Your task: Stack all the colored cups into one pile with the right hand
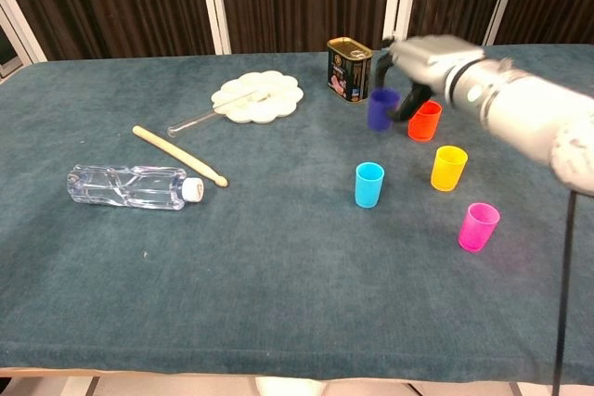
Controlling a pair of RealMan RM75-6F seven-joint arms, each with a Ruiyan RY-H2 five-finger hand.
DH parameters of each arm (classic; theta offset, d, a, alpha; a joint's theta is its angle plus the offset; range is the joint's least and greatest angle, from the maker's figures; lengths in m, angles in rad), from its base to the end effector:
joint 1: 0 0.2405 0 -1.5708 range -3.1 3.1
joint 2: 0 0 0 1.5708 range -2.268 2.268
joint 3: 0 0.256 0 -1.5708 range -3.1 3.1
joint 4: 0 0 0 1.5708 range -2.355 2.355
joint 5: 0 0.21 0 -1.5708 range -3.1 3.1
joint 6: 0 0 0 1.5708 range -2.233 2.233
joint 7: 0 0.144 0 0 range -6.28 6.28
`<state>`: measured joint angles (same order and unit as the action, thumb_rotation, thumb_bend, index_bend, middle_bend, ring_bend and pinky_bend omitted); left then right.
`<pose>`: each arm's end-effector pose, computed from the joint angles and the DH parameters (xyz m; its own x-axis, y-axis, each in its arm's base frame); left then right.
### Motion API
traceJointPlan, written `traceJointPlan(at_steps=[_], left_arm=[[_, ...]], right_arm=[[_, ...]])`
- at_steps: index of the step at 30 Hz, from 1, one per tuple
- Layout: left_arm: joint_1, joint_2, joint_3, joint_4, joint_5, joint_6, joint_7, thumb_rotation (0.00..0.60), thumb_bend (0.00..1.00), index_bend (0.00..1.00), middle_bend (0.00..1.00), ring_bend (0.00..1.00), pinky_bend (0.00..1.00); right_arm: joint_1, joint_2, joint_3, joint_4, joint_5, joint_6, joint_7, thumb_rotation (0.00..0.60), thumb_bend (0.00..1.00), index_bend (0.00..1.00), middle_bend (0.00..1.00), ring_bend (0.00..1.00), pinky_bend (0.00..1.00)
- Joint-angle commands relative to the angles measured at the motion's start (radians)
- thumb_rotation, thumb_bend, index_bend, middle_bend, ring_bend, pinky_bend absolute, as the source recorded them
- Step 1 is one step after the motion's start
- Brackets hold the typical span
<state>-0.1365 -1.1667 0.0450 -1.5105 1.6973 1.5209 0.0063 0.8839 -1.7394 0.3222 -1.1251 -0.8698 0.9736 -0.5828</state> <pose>-0.2978 0.1749 0.1331 0.4657 0.0304 0.8844 0.8605 -0.2487 -0.4446 -0.1388 -0.4199 -0.0213 0.5541 -0.1063 0.8256 -0.8280 -0.1725 0.5335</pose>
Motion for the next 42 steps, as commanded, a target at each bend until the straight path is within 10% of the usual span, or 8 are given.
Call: traceJointPlan(at_steps=[1, 20, 27, 31, 42], left_arm=[[0.000, -0.001, 0.001, 0.000, 0.002, -0.001, 0.001, 0.600, 0.46, 0.00, 0.00, 0.00, 0.07], [-0.012, -0.014, 0.002, -0.004, -0.006, -0.031, 0.029, 0.600, 0.46, 0.00, 0.00, 0.00, 0.07], [-0.010, -0.011, 0.001, -0.003, -0.005, -0.023, 0.021, 0.600, 0.46, 0.00, 0.00, 0.00, 0.07], [-0.011, -0.011, 0.002, -0.002, -0.004, -0.023, 0.018, 0.600, 0.46, 0.00, 0.00, 0.00, 0.07], [-0.011, -0.011, 0.005, -0.005, -0.001, -0.023, 0.022, 0.600, 0.46, 0.00, 0.00, 0.00, 0.07]], right_arm=[[-0.037, 0.061, 0.009, -0.047, -0.023, 0.044, 0.020, 0.600, 0.50, 0.60, 0.01, 0.00, 0.00], [-0.041, 0.071, -0.014, 0.044, 0.034, -0.029, 0.028, 0.600, 0.49, 0.57, 0.01, 0.00, 0.00], [-0.031, 0.049, -0.020, 0.063, 0.055, -0.057, 0.014, 0.600, 0.49, 0.30, 0.00, 0.00, 0.00], [-0.046, 0.081, -0.032, 0.006, 0.029, -0.041, 0.025, 0.600, 0.50, 0.17, 0.00, 0.00, 0.00], [-0.201, 0.340, -0.175, -0.419, -0.222, 0.067, 0.134, 0.600, 0.49, 0.19, 0.00, 0.00, 0.00]])
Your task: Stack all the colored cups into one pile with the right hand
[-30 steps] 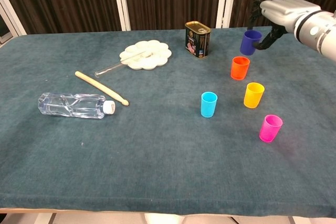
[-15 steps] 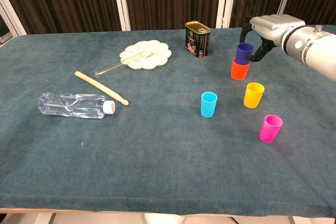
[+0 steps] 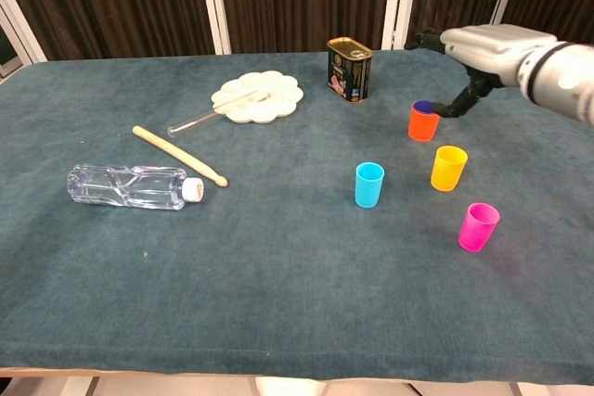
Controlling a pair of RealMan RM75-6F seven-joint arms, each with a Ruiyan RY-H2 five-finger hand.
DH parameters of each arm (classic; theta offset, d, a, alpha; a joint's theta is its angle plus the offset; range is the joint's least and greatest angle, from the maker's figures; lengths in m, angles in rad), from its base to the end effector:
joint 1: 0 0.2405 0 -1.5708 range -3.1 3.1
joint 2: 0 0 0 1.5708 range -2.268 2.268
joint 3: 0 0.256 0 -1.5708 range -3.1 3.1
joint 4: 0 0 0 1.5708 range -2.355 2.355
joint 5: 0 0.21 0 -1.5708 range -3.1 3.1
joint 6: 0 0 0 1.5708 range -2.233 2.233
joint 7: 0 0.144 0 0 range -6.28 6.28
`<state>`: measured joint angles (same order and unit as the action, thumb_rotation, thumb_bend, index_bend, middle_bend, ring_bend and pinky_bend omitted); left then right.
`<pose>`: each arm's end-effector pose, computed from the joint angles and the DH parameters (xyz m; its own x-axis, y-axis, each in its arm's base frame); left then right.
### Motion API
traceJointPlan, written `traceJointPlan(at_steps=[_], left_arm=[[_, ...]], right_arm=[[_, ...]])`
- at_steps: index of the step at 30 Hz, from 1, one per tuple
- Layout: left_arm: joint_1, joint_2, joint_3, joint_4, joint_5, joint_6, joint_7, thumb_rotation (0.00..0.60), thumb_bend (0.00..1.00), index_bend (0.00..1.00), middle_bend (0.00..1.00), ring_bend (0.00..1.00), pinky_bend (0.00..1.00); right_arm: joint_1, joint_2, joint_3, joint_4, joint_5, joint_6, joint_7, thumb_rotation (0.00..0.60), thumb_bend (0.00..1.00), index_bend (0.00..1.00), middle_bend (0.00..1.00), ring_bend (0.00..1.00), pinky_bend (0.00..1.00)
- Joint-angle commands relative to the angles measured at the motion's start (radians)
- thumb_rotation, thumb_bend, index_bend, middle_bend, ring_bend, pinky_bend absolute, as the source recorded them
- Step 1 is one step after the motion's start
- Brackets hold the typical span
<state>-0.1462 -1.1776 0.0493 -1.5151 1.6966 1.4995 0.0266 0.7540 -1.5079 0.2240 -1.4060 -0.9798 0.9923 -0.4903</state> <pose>-0.2959 0.1764 0.1261 0.4748 0.0475 0.8788 0.8557 -0.2586 -0.4483 -0.1717 -0.3786 0.0195 0.5490 -0.1552 0.8213 -0.8270 -0.2429 0.5070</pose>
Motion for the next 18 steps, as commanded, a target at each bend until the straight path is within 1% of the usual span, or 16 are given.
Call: traceJointPlan(at_steps=[1, 4, 7, 12, 16, 18], left_arm=[[-0.001, -0.001, 0.001, -0.001, 0.000, -0.003, 0.002, 0.600, 0.46, 0.00, 0.00, 0.00, 0.07], [-0.001, -0.002, 0.002, -0.003, 0.002, -0.001, 0.005, 0.600, 0.46, 0.00, 0.00, 0.00, 0.07], [-0.001, -0.004, 0.004, -0.003, 0.007, -0.001, 0.007, 0.600, 0.46, 0.00, 0.00, 0.00, 0.07], [-0.001, -0.006, 0.008, -0.002, 0.014, -0.001, 0.011, 0.600, 0.46, 0.00, 0.00, 0.00, 0.07], [-0.004, -0.006, 0.005, -0.001, 0.009, -0.006, 0.009, 0.600, 0.46, 0.00, 0.00, 0.00, 0.07], [-0.003, -0.004, 0.006, -0.003, 0.009, -0.005, 0.008, 0.600, 0.46, 0.00, 0.00, 0.00, 0.07]], right_arm=[[-0.081, 0.124, -0.093, -0.156, -0.130, 0.050, 0.046, 0.600, 0.49, 0.20, 0.00, 0.00, 0.00], [-0.102, 0.153, -0.134, -0.177, -0.158, 0.045, 0.039, 0.600, 0.49, 0.22, 0.00, 0.00, 0.00], [-0.103, 0.144, -0.152, -0.151, -0.149, 0.024, 0.016, 0.600, 0.49, 0.26, 0.00, 0.00, 0.00], [-0.087, 0.088, -0.147, -0.066, -0.103, -0.020, -0.004, 0.600, 0.49, 0.32, 0.00, 0.00, 0.00], [-0.078, 0.047, -0.138, -0.013, -0.092, -0.034, 0.000, 0.600, 0.50, 0.38, 0.00, 0.00, 0.00], [-0.072, 0.030, -0.135, 0.007, -0.086, -0.044, -0.003, 0.600, 0.49, 0.40, 0.00, 0.00, 0.00]])
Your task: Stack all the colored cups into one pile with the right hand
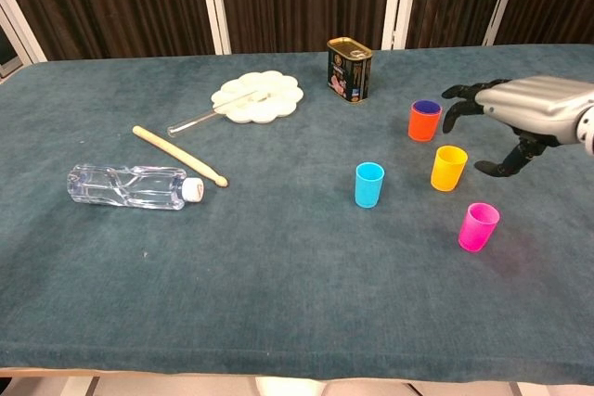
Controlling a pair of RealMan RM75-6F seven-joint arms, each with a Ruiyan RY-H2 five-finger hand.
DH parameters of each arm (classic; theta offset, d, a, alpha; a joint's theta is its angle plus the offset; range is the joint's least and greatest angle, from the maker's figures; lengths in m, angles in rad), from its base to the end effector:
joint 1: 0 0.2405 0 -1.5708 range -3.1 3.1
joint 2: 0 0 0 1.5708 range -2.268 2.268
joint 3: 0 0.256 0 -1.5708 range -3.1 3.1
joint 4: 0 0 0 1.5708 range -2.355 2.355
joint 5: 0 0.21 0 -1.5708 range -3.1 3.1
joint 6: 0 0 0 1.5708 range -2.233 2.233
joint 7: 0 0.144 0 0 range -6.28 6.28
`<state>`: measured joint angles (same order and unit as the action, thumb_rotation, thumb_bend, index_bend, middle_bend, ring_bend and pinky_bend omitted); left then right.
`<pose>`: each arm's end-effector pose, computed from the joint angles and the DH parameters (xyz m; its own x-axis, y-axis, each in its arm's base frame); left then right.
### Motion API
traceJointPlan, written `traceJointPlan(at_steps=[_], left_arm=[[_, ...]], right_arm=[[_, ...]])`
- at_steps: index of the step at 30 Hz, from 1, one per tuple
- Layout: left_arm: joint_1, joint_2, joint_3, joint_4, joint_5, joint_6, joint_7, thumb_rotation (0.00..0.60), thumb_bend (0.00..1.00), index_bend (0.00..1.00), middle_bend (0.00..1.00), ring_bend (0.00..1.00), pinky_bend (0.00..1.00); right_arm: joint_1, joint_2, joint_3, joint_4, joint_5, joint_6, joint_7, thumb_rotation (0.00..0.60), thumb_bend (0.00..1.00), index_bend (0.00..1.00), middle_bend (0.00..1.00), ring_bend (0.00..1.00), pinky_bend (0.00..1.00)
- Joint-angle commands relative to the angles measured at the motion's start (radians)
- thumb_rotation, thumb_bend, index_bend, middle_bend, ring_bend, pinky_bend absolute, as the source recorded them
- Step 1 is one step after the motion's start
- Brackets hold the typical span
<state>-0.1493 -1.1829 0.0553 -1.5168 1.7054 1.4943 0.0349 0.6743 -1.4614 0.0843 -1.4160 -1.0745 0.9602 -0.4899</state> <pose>-0.2941 0.1755 0.1223 0.4781 0.0553 0.8765 0.8521 -0.2712 -0.4477 -0.2207 -0.3390 0.0104 0.6624 -0.2497 0.7063 -0.7459 -0.3068 0.5912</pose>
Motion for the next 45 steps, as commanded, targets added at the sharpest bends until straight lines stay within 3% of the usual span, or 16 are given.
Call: traceJointPlan(at_steps=[1, 7, 14, 17, 23, 29, 36, 45], left_arm=[[-0.001, 0.001, -0.001, 0.000, -0.002, -0.002, -0.001, 0.600, 0.46, 0.00, 0.00, 0.00, 0.07], [0.000, 0.003, 0.000, 0.000, -0.001, 0.003, -0.007, 0.600, 0.46, 0.00, 0.00, 0.00, 0.07], [-0.001, 0.004, -0.001, 0.002, 0.000, 0.003, -0.011, 0.600, 0.46, 0.00, 0.00, 0.00, 0.07], [-0.001, 0.004, 0.000, 0.001, 0.000, 0.003, -0.009, 0.600, 0.46, 0.00, 0.00, 0.00, 0.07], [-0.001, 0.002, 0.000, 0.002, -0.002, 0.001, -0.006, 0.600, 0.46, 0.00, 0.00, 0.00, 0.07], [-0.002, -0.002, -0.001, 0.002, -0.006, -0.005, 0.005, 0.600, 0.46, 0.00, 0.00, 0.00, 0.07], [-0.005, -0.003, -0.004, 0.002, -0.014, -0.012, 0.009, 0.600, 0.46, 0.00, 0.00, 0.00, 0.07], [-0.007, -0.003, -0.008, 0.004, -0.022, -0.016, 0.004, 0.600, 0.46, 0.00, 0.00, 0.00, 0.07]], right_arm=[[0.010, -0.023, 0.006, 0.024, 0.012, -0.015, -0.005, 0.600, 0.49, 0.40, 0.00, 0.00, 0.00], [0.016, -0.054, 0.013, 0.051, 0.012, -0.016, -0.010, 0.600, 0.49, 0.44, 0.00, 0.00, 0.00], [0.018, -0.076, 0.028, 0.068, 0.027, -0.007, -0.018, 0.600, 0.50, 0.59, 0.00, 0.00, 0.00], [0.014, -0.075, 0.046, 0.060, 0.019, 0.017, 0.004, 0.600, 0.49, 0.60, 0.01, 0.00, 0.00], [0.017, -0.084, 0.164, 0.077, -0.006, 0.140, 0.093, 0.600, 0.49, 0.60, 0.02, 0.00, 0.00], [0.077, -0.118, 0.255, 0.172, 0.093, 0.120, 0.034, 0.600, 0.49, 0.60, 0.03, 0.00, 0.00], [0.128, -0.192, 0.256, 0.301, 0.172, 0.054, -0.036, 0.600, 0.49, 0.60, 0.03, 0.00, 0.00], [0.153, -0.254, 0.249, 0.401, 0.184, 0.002, -0.011, 0.600, 0.49, 0.60, 0.03, 0.00, 0.00]])
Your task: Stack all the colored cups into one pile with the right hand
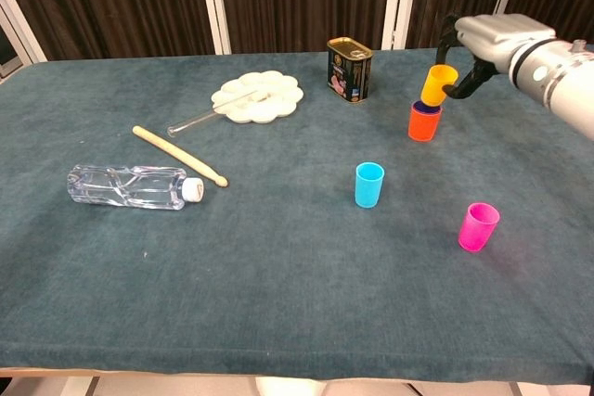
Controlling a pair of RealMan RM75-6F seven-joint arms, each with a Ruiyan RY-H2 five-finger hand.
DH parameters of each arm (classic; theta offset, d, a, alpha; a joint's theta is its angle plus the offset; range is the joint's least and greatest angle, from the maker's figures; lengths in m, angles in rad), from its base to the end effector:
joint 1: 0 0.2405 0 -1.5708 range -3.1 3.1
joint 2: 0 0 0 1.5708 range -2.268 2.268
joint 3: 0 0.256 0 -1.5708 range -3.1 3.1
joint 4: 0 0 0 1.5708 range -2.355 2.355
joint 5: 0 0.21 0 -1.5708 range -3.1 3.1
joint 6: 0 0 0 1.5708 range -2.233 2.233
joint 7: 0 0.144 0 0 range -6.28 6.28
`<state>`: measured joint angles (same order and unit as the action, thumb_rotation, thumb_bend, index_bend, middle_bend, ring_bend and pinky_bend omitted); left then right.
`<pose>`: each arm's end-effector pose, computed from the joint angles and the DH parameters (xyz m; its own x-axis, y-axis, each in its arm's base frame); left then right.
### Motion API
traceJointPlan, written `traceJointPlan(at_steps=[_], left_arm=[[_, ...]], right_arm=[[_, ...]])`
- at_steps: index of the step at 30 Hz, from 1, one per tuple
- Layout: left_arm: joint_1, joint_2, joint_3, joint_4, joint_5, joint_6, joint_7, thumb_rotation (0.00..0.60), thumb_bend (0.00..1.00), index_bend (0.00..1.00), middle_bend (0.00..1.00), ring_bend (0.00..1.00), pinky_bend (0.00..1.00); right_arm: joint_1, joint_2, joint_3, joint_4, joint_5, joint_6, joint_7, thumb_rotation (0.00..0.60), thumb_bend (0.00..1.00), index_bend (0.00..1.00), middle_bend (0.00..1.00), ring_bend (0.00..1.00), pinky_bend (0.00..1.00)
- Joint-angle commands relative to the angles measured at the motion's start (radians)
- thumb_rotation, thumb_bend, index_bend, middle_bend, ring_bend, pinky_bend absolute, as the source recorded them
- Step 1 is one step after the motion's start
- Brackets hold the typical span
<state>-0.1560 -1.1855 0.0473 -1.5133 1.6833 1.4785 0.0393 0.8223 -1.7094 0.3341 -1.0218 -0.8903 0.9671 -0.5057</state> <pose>-0.2964 0.1800 0.1221 0.4841 0.0594 0.8730 0.8527 -0.2558 -0.4554 -0.1880 -0.4315 0.0088 0.5558 -0.0806 0.8274 -0.8313 -0.0492 0.5536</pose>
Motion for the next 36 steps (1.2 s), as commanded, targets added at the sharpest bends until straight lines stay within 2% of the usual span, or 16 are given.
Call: traceJointPlan(at_steps=[1, 5, 7, 12, 15, 20, 24, 29, 36], left_arm=[[0.000, 0.000, 0.000, 0.000, 0.000, 0.000, 0.000, 0.600, 0.46, 0.00, 0.00, 0.00, 0.07], [-0.001, 0.001, 0.000, 0.000, -0.001, -0.001, -0.001, 0.600, 0.46, 0.00, 0.00, 0.00, 0.07], [0.000, 0.002, 0.001, 0.000, 0.000, 0.000, -0.002, 0.600, 0.46, 0.00, 0.00, 0.00, 0.07], [0.001, 0.003, 0.002, 0.001, 0.006, 0.006, -0.007, 0.600, 0.46, 0.00, 0.00, 0.00, 0.07], [0.002, 0.004, 0.003, 0.000, 0.007, 0.009, -0.009, 0.600, 0.46, 0.00, 0.00, 0.00, 0.07], [-0.001, 0.002, 0.005, -0.001, 0.009, 0.002, -0.005, 0.600, 0.46, 0.00, 0.00, 0.00, 0.07], [0.001, 0.000, 0.007, -0.003, 0.014, 0.006, 0.000, 0.600, 0.46, 0.00, 0.00, 0.00, 0.07], [0.003, 0.002, 0.010, -0.005, 0.020, 0.013, -0.001, 0.600, 0.46, 0.00, 0.00, 0.00, 0.07], [0.008, 0.010, 0.011, 0.001, 0.025, 0.028, -0.022, 0.600, 0.46, 0.00, 0.00, 0.00, 0.07]], right_arm=[[0.005, -0.007, -0.001, 0.009, 0.000, -0.005, 0.006, 0.600, 0.49, 0.59, 0.03, 0.00, 0.00], [0.012, -0.022, -0.007, 0.022, -0.006, -0.016, 0.007, 0.600, 0.49, 0.57, 0.03, 0.00, 0.00], [0.012, -0.026, -0.011, 0.026, -0.009, -0.017, 0.007, 0.600, 0.49, 0.53, 0.03, 0.00, 0.00], [-0.006, 0.009, -0.027, -0.030, 0.003, -0.038, -0.006, 0.600, 0.49, 0.23, 0.00, 0.00, 0.00], [-0.033, 0.061, -0.045, -0.130, -0.044, -0.012, 0.024, 0.600, 0.49, 0.12, 0.00, 0.00, 0.00], [-0.092, 0.161, -0.111, -0.369, -0.177, 0.034, 0.093, 0.600, 0.49, 0.16, 0.00, 0.00, 0.00], [-0.107, 0.200, -0.180, -0.476, -0.230, 0.023, 0.058, 0.600, 0.49, 0.22, 0.00, 0.00, 0.00], [-0.097, 0.155, -0.208, -0.466, -0.214, 0.000, 0.008, 0.600, 0.49, 0.26, 0.00, 0.00, 0.00], [-0.069, 0.067, -0.197, -0.396, -0.183, -0.022, -0.015, 0.600, 0.49, 0.36, 0.00, 0.00, 0.00]])
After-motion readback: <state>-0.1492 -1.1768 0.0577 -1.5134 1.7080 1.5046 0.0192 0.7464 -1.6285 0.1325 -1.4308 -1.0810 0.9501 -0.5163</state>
